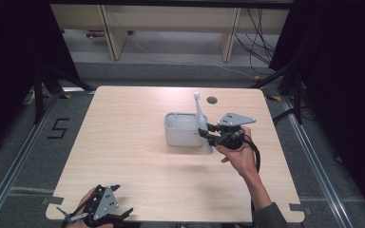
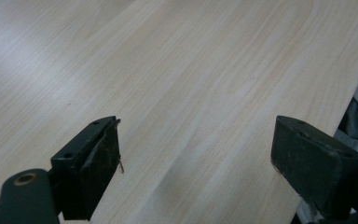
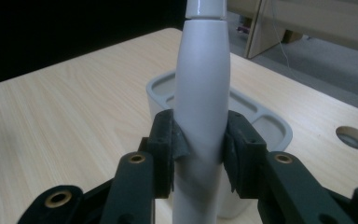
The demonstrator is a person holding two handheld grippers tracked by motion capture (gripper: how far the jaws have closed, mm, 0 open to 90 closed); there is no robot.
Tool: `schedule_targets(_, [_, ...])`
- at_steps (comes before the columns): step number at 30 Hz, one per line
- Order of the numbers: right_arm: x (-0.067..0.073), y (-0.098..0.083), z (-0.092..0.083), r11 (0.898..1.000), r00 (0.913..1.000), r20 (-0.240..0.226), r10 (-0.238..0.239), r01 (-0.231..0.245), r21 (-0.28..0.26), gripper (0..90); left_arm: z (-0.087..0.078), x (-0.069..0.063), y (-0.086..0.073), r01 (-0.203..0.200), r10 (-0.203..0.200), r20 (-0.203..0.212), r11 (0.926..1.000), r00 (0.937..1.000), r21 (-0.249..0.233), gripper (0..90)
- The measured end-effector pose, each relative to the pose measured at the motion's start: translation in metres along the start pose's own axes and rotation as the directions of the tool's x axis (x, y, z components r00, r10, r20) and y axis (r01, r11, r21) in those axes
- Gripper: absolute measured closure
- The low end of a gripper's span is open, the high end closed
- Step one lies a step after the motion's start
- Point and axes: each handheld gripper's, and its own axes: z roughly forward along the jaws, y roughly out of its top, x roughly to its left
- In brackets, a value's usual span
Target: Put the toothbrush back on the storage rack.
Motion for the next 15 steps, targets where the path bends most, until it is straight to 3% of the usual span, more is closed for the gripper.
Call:
schedule_targets(4, [-0.001, 0.012, 0.004, 0.999, 0.9996, 0.022, -0.018, 0.018, -0.031, 66.8, 0.000, 0.000, 0.000, -0.001, 0.001, -0.020, 1.0000, 0.9998, -0.003, 15.0])
schedule_targets(6, [-0.003, 0.019, 0.005, 0.999, 0.9999, 0.013, -0.007, 0.007, -0.033, 66.8, 0.000, 0.000, 0.000, 0.004, -0.004, 0.000, 1.0000, 1.0000, -0.006, 15.0])
schedule_targets(9, [-0.003, 0.022, 0.008, 0.999, 0.9999, 0.001, 0.012, -0.012, -0.053, 66.8, 0.000, 0.000, 0.000, 0.001, -0.001, 0.002, 1.0000, 1.0000, -0.002, 15.0])
schedule_targets(10, [-0.004, 0.023, 0.010, 0.997, 0.9998, 0.016, 0.007, -0.006, -0.071, 66.8, 0.000, 0.000, 0.000, 0.001, -0.001, 0.001, 1.0000, 1.0000, 0.000, 15.0])
schedule_targets(11, [-0.004, 0.026, 0.010, 0.998, 0.9997, 0.009, 0.023, -0.022, -0.059, 66.8, 0.000, 0.001, 0.000, -0.004, 0.004, 0.002, 1.0000, 1.0000, 0.002, 15.0])
schedule_targets(15, [-0.006, 0.032, 0.012, 0.996, 0.9998, 0.011, 0.018, -0.017, -0.087, 66.8, 0.000, 0.000, 0.000, 0.010, -0.010, 0.002, 0.9999, 0.9999, -0.009, 15.0])
